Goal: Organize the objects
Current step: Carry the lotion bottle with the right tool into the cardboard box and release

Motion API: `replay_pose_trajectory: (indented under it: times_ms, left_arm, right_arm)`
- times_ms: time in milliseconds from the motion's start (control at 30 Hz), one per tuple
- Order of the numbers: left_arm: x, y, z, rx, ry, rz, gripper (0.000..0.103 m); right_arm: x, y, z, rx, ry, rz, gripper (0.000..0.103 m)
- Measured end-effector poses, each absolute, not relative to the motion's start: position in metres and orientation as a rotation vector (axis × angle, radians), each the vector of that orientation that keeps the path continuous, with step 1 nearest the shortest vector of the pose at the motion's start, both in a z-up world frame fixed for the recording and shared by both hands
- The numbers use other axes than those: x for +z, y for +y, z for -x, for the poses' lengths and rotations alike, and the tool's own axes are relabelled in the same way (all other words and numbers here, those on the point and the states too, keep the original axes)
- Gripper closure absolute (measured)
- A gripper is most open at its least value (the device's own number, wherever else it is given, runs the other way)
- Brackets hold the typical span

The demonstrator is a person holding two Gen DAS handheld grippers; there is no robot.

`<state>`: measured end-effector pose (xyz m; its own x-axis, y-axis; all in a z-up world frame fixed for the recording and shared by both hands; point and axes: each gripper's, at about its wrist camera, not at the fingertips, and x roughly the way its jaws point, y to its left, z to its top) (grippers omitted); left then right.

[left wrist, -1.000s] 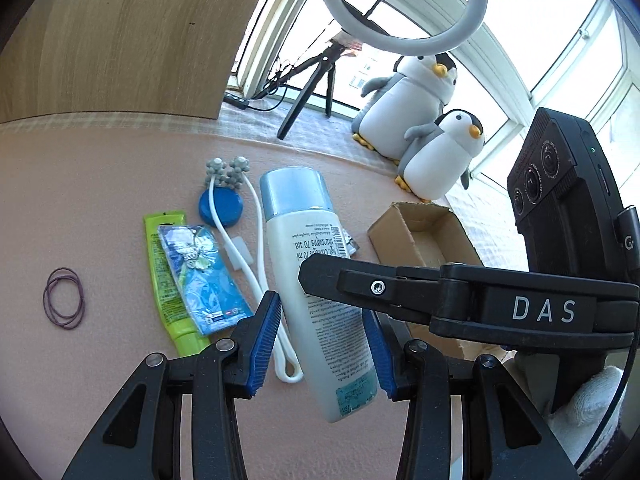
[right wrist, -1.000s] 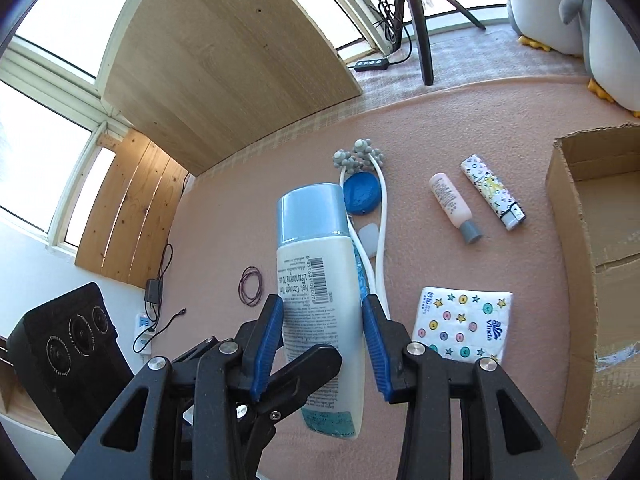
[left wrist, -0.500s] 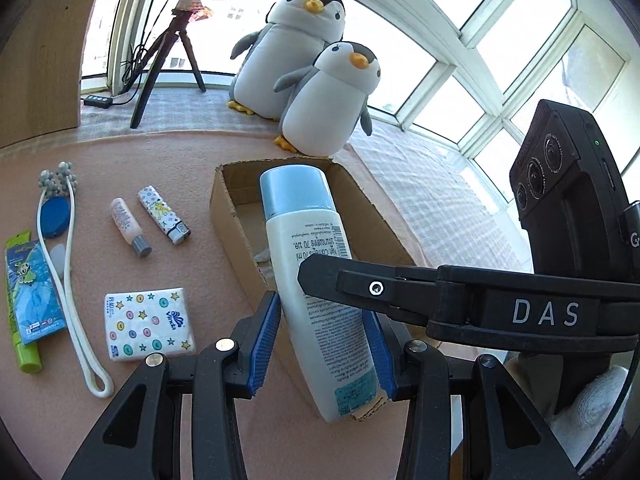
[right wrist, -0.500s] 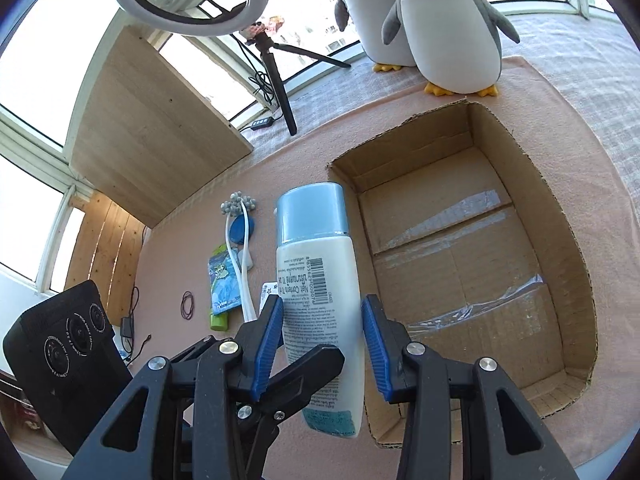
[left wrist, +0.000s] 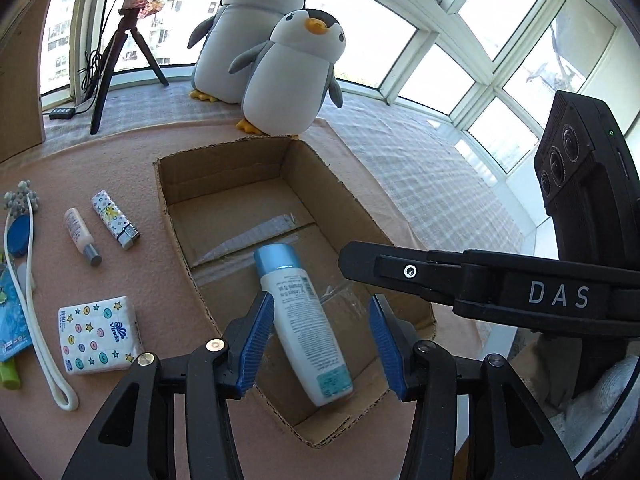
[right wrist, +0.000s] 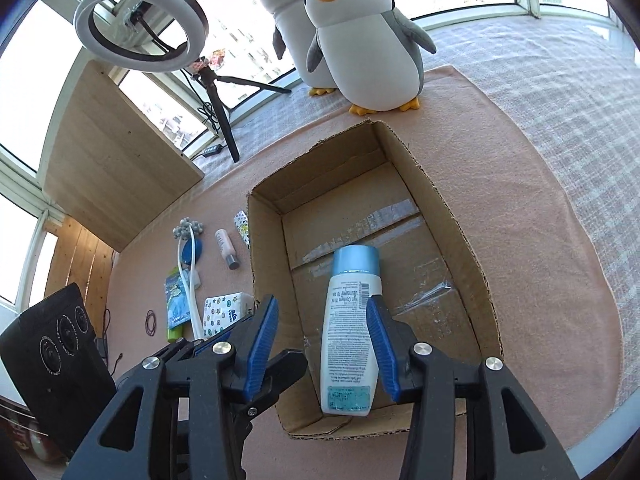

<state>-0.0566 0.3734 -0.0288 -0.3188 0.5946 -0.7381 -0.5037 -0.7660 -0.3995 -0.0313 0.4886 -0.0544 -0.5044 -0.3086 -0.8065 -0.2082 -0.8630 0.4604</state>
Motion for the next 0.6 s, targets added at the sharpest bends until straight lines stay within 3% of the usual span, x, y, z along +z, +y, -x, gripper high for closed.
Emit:
replay_pose_trajectory:
  times_ms: [267, 600]
  left_arm:
    - [-0.026, 0.325, 0.066, 2.183, -0.128, 1.263, 0.050]
    - [-0.031, 0.211, 0.103, 2.334, -0.205, 1.361, 0.050]
  right_arm:
    - [-0.052, 0.468, 0.035, -2.565, -0.746, -1.525, 0.058]
    - [-0.053, 0.385, 0.061, -2.511, -0.555, -1.508, 0.056]
